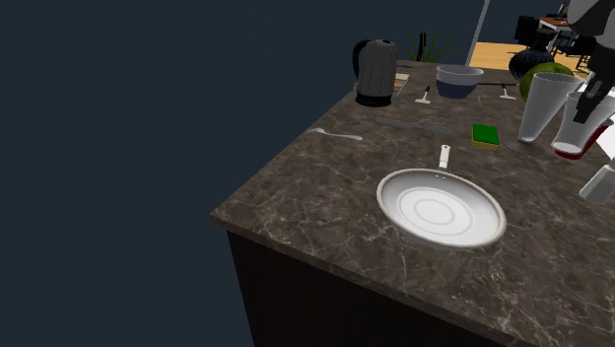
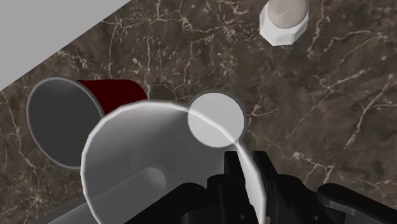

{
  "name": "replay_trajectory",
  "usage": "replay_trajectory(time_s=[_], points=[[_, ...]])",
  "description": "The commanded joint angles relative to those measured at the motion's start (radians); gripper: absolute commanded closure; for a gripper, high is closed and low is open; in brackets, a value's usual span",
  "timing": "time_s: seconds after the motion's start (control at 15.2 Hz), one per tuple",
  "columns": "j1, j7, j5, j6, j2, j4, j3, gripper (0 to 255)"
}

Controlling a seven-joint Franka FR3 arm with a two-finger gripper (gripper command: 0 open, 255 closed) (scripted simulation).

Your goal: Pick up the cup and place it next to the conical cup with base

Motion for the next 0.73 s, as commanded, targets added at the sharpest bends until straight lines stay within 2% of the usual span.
replay_trajectory(time_s=[0.0, 0.66], points=[[-0.001, 0.001, 0.003, 0.024, 0.010, -0.014, 0.002, 255], [-0.006, 0.000, 0.017, 0.128, 0.057, -0.073, 0.010, 255]])
